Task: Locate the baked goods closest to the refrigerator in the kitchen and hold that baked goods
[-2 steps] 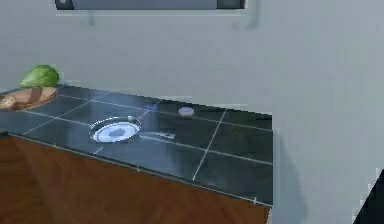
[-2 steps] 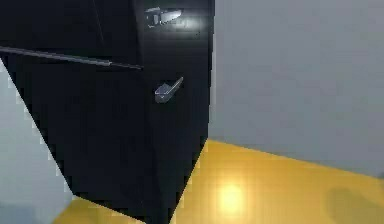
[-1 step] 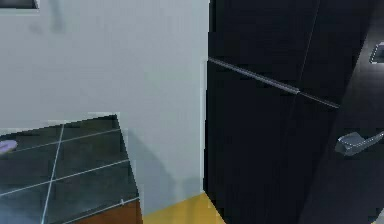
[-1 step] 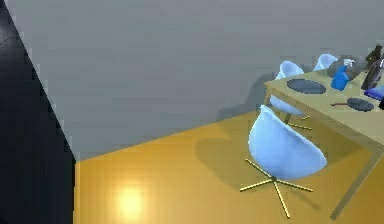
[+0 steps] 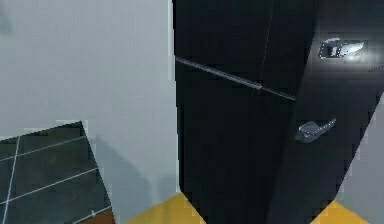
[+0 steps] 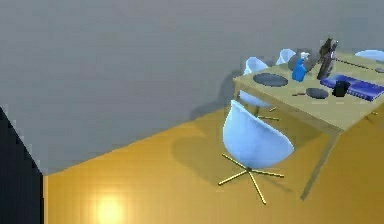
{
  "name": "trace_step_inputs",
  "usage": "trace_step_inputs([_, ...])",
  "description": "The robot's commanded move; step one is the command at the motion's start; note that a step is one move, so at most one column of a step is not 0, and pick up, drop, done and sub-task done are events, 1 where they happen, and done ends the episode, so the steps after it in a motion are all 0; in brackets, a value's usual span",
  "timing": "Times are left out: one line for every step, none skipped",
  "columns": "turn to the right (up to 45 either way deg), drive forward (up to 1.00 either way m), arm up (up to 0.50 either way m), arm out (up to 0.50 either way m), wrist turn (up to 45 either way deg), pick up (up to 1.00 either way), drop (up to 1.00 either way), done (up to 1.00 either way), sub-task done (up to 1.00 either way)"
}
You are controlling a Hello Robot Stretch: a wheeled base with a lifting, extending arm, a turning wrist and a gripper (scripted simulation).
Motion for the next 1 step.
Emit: trace_step_inputs([0.0,0.55,0.0,0.0,0.0,0.0,0.0,0.0,0.0])
